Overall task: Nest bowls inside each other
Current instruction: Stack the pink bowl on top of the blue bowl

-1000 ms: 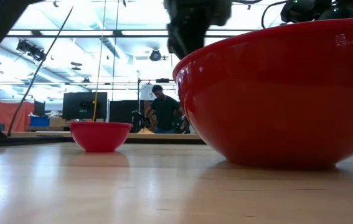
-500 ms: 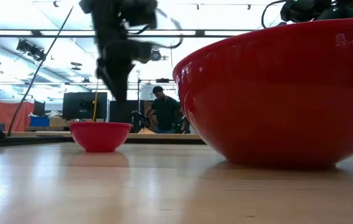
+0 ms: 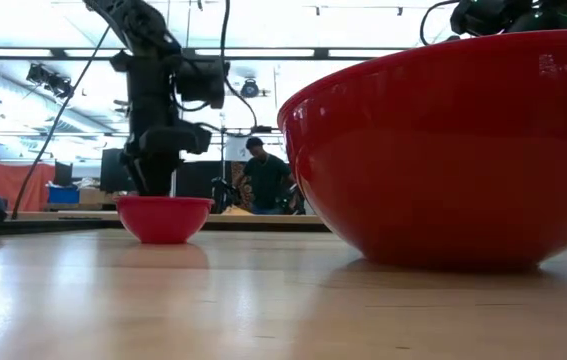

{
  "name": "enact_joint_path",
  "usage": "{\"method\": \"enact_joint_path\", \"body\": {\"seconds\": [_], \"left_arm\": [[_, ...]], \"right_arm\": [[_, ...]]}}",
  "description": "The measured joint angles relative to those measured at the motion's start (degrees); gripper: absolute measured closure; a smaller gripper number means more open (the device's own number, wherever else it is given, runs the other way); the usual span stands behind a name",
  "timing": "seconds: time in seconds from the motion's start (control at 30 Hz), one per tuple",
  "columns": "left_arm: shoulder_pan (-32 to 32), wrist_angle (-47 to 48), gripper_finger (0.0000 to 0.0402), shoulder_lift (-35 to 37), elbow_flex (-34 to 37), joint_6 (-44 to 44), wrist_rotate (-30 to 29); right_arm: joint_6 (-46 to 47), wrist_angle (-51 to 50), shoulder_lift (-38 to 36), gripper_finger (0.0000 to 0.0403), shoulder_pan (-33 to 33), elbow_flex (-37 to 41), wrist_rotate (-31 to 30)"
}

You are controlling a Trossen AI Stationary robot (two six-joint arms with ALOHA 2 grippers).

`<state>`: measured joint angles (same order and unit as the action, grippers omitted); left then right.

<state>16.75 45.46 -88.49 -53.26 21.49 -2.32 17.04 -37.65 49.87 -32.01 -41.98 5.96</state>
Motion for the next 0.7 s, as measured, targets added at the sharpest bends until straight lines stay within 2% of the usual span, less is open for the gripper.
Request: {"method": "enact_joint_path", "body": {"seconds": [0.1,0.2,0.27,0.4,0.43,0.57,0.7], "left_arm": [[0.4,-1.7,0.0237,0.0,1.5,0.0,3.6],[0.3,-2.0,0.0258,0.0,2.2,0.0,5.9],[0.0,-2.5,0.0289,0.0,2.2,0.1,6.1],[-0.3,-2.7,0.0377,0.0,2.2,1.6,7.8],[-0.4,-3.0,0.0385,0.1,2.1,2.2,8.3],[-0.6,-3.8,0.0387,0.1,1.2,3.2,9.3],[-1.8,-4.2,0.0391,0.0,-4.6,3.3,9.6]], "right_arm": [[0.0,0.5,0.0,0.0202,0.0,0.0,0.0],[0.0,0.7,0.0,0.0202,0.0,0.0,-0.1],[0.0,0.8,0.0,0.0202,0.0,0.0,-0.2],[-0.1,1.2,0.0,0.0202,0.0,0.0,-0.3],[-0.1,1.2,0.0,0.0202,0.0,0.0,-0.3],[-0.3,1.7,0.0,0.0202,0.0,0.0,-0.4],[-0.6,1.7,0.0,0.0202,0.0,0.0,-0.4]]}}
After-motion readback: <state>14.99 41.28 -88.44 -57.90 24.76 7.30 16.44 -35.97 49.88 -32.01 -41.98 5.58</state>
